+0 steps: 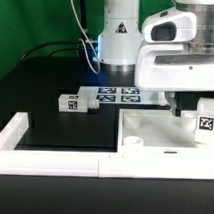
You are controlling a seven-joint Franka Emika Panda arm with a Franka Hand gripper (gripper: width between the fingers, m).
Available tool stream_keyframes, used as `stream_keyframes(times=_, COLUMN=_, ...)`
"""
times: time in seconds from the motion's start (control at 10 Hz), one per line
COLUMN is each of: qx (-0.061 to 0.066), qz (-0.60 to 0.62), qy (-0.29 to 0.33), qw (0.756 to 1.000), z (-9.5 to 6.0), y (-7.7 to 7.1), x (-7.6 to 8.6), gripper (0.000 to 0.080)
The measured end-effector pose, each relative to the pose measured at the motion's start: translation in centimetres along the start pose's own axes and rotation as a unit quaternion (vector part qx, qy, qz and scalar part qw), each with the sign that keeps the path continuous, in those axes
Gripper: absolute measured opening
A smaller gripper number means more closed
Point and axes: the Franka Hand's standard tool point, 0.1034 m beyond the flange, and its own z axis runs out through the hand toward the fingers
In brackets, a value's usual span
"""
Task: Assemble one leg
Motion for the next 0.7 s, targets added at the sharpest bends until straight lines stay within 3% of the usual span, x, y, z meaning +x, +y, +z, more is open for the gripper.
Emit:
stream_keyframes(times=0.1, qx=0.000, qz=0.013, qy=0.000, qw=1.000, z=0.01, y=-0.01, x=-0.01, gripper=0.0543)
stream_keyframes(times=0.2, qx=0.000, qz=0.044, qy=0.000, qw=0.999, z=0.02, y=-0.04, x=-0.02, gripper=0.0543)
stream_keyframes(times=0.3, qx=0.001, qz=0.086, qy=-0.001, qw=0.996, z=0.02, y=-0.11, x=-0.03, gripper=0.0344)
stream_keyframes(times=0.4, qx=0.003, qz=0.118, qy=-0.001, qw=0.993, z=0.04, y=-0.18, x=-0.06, gripper=0.0287)
stream_keyframes(times=0.7, qx=0.012, qz=0.263, qy=0.020, qw=0.964, z=0.22, y=-0.96, x=0.00, gripper=0.0287)
